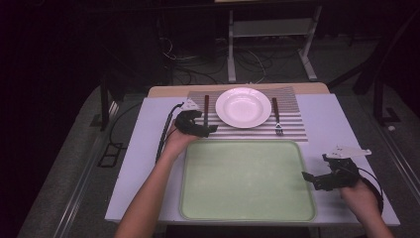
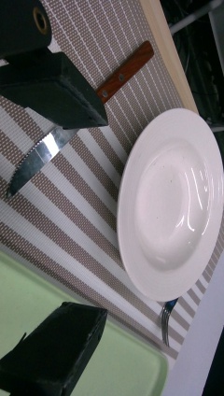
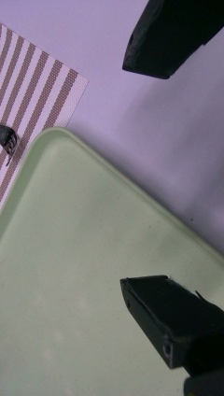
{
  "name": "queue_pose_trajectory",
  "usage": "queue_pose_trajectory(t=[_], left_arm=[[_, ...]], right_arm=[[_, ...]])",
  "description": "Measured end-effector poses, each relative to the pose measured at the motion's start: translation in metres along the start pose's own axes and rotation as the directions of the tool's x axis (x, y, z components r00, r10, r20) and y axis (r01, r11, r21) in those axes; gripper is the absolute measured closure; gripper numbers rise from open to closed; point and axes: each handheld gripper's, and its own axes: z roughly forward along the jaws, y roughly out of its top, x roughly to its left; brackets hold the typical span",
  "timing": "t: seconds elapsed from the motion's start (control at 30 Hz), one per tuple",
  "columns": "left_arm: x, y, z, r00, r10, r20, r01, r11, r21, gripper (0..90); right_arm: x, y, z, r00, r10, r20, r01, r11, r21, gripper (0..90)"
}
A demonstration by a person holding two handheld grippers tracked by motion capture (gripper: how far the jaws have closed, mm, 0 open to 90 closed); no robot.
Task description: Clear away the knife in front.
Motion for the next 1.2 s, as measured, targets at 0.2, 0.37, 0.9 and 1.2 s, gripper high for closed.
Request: queue_pose_trajectory(t=[0.2, 0.37, 0.9, 1.2], left_arm=[[0.007, 0.002, 0.003, 1.0000, -0.003, -0.006, 0.003, 1.0000, 0.002, 14.2], [0.013, 0.004, 0.005, 0.9998, -0.010, -0.018, 0.010, 0.9999, -0.008, 17.6], [0.034, 0.009, 0.020, 0.9963, -0.027, -0.082, 0.028, 0.9995, 0.013, 39.0], [0.044, 0.012, 0.030, 0.9915, -0.028, -0.127, 0.036, 0.9977, 0.058, 63.9]], right_arm=[[0.000, -0.001, 0.001, 1.0000, -0.005, -0.004, 0.005, 1.000, 0.004, 0.0], [0.001, -0.002, 0.003, 0.9998, -0.016, -0.010, 0.016, 1.000, 0.007, 0.0], [0.001, -0.004, 0.005, 0.9996, -0.022, -0.016, 0.023, 1.000, 0.018, 0.0], [0.001, -0.004, 0.005, 0.9996, -0.021, -0.019, 0.022, 1.000, 0.016, 0.0]])
